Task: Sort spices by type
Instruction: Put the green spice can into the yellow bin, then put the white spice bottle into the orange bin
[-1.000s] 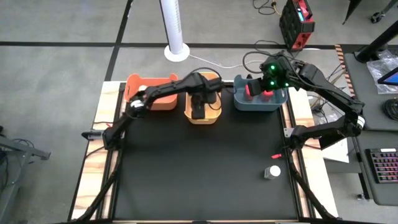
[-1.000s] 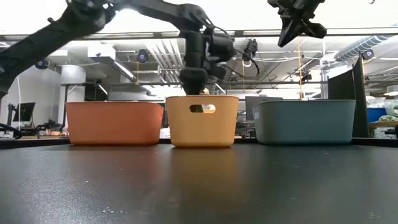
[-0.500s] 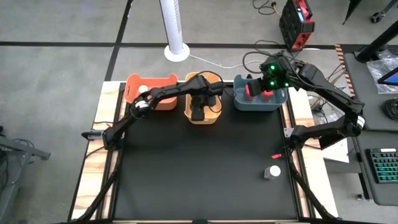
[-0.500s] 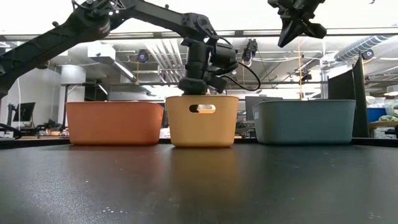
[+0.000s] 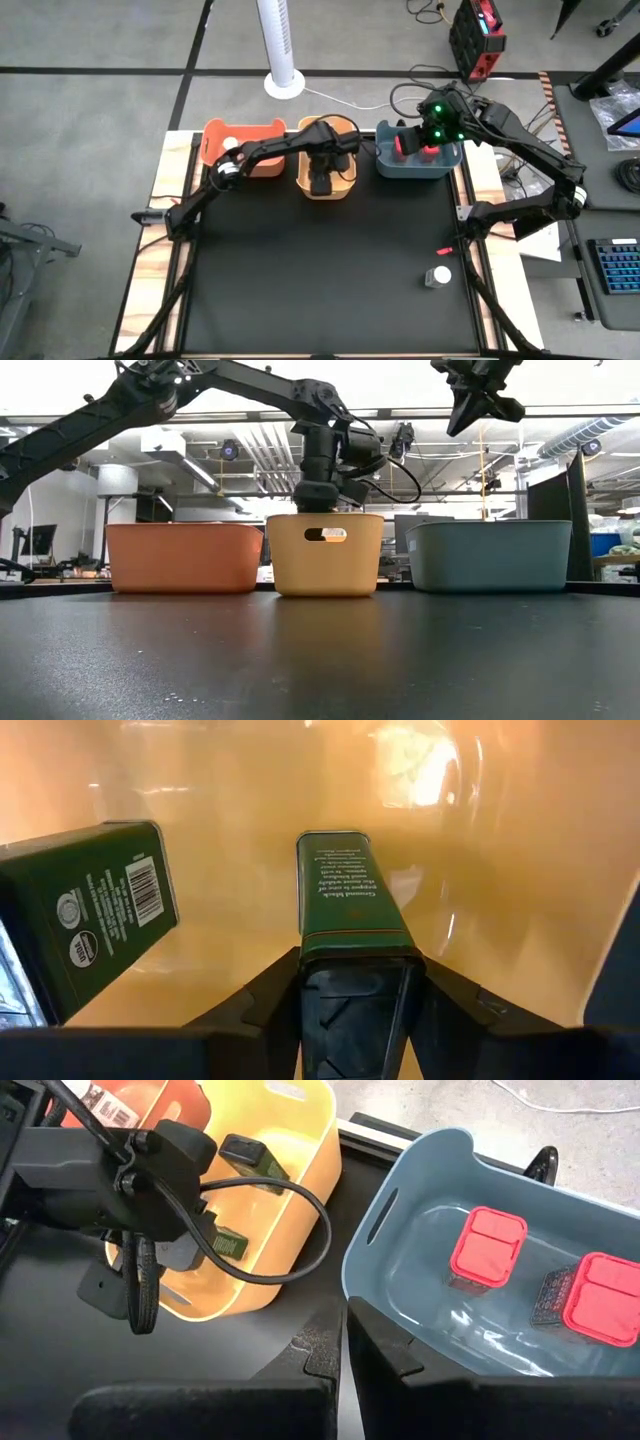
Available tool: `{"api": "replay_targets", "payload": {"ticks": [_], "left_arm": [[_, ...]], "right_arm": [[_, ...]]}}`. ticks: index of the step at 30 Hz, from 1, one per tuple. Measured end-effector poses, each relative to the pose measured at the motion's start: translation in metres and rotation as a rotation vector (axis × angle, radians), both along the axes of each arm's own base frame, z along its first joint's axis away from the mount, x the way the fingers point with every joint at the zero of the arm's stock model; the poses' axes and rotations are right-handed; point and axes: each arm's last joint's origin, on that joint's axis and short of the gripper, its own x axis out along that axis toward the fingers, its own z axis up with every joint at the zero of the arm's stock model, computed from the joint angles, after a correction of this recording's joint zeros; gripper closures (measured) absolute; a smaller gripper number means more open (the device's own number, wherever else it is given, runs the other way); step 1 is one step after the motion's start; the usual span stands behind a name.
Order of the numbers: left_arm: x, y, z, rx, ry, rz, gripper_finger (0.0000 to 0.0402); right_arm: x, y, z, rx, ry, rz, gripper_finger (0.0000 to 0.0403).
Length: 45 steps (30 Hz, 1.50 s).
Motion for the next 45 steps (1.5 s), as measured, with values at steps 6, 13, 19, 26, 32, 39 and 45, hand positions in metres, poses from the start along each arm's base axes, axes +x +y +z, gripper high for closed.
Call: {"api": "replay_targets", "payload": {"ticks": [6, 13, 19, 26, 32, 39, 45], "left_arm": [[0.002, 0.001, 0.000, 0.008, -0.020, 0.007, 0.0248], [0.003, 0.001, 0.005, 0.016, -0.039, 0.009, 0.0219], [0.003, 0.001, 0.027, 0.040, -0.111, -0.006, 0.0208], [-0.007, 0.001, 0.052, 0.040, -0.162, -0.007, 0.0207], [-0.018, -0.001, 0.079, 0.014, -0.234, 0.008, 0.0208], [-0.034, -0.002, 0.122, 0.023, -0.401, 0.018, 0.0226], [-0.054, -0.007, 0.156, 0.016, -0.517, 0.022, 0.0245]], "right_arm": [[0.000, 0.000, 0.000, 0.000, 0.001, 0.000, 0.0390], [0.000, 0.000, 0.000, 0.000, 0.001, 0.000, 0.0390], [0.000, 0.000, 0.000, -0.001, 0.002, 0.000, 0.0390], [0.000, 0.000, 0.000, -0.001, 0.003, 0.001, 0.0390], [0.000, 0.000, -0.001, -0.001, 0.005, 0.003, 0.0390], [-0.001, 0.001, -0.002, 0.016, 0.019, 0.000, 0.0390], [-0.007, 0.005, -0.008, 0.091, 0.085, -0.029, 0.0390]]}}
